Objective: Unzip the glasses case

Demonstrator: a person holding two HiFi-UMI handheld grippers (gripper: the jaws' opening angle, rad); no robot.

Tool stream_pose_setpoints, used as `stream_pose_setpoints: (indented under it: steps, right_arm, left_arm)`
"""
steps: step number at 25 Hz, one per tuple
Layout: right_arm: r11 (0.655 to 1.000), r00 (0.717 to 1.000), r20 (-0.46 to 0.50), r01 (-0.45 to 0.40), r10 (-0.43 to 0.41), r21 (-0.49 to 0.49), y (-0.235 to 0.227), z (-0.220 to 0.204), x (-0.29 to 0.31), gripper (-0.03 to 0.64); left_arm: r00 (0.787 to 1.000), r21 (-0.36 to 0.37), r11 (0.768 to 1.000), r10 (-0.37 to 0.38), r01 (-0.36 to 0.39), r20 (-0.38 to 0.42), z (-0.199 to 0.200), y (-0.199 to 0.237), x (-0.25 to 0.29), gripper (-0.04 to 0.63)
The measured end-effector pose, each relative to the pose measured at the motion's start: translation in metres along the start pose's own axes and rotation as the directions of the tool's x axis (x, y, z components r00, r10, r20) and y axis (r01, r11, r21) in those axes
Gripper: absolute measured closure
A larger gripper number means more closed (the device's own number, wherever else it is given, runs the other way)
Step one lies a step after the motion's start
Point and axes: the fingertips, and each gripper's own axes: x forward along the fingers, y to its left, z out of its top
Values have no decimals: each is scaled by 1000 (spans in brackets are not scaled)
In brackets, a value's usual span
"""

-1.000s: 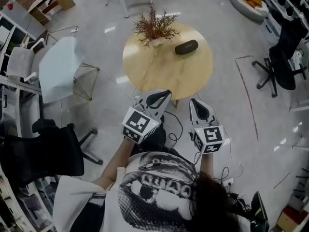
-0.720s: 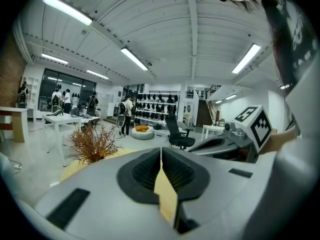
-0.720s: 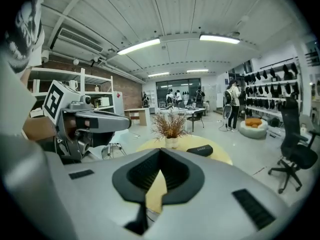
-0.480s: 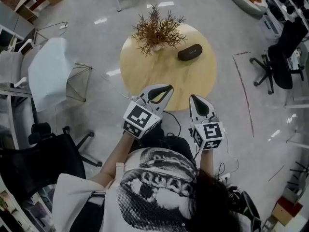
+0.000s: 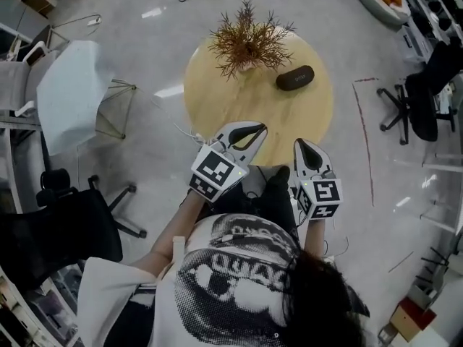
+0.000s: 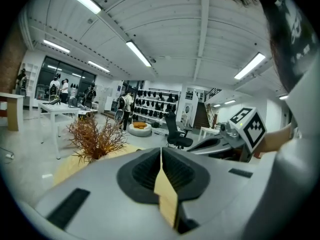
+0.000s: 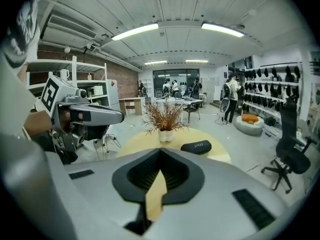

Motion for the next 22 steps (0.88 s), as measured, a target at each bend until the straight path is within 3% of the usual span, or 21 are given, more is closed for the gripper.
stream_pose_setpoints:
  steps: [8,14,18,22]
  right_arm:
    - [992,995,-32,-97,94,-83,-13,16,41,618]
    - [969,978,-61,-208,201,-137,-44,25,81,618]
    - [928,953,-115,-298,279,-225,-73,21,100,618]
    - [843,917,-198,-396,345,-364,-108,11,120,618]
  left_arm:
    - [994,-44,993,110,-110,-5,-2,33,2,578]
    - [971,-79,968,239,-240,-26,-3,51,17,578]
    - [936,-106,930,347,-352,-61,-9,58,35,578]
    - [903,-112,896,421,-429,-88,-16,56,61,578]
